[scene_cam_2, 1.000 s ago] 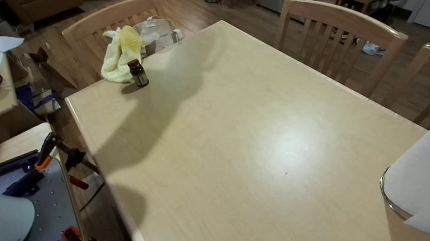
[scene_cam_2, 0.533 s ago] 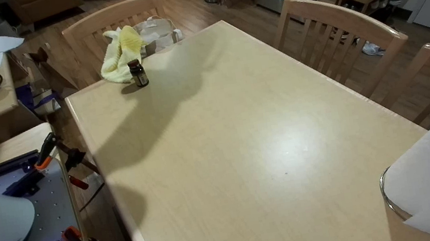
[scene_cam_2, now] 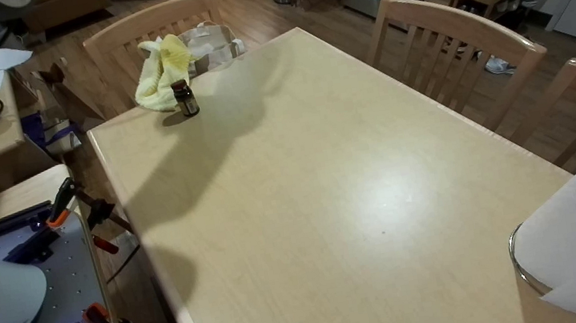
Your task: Put the yellow cloth in the laundry bag
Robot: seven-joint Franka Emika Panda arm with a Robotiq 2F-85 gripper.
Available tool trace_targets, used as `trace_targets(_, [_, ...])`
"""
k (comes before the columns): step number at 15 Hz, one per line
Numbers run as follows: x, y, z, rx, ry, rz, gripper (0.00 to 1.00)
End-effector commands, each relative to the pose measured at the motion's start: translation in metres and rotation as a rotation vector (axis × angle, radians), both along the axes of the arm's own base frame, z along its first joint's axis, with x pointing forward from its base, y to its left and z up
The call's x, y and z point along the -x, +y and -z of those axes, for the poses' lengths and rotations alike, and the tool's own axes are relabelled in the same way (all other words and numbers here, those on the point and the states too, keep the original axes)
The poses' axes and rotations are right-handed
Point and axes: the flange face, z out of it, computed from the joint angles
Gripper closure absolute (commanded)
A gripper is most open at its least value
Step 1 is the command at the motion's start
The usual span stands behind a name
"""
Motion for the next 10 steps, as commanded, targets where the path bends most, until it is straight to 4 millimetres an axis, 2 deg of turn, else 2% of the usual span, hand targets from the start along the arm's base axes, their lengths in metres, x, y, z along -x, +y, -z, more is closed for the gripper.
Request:
trace_targets(1, [0.014, 0.002, 0.021, 0.054, 0.056, 0.111, 0.0])
trace_targets(6, [0.03, 0.004, 0.035, 0.101, 0.132, 0.214, 0.0])
trace_targets(10, [0.031, 0.025, 0.042, -0.012, 0.122, 0.256, 0.0])
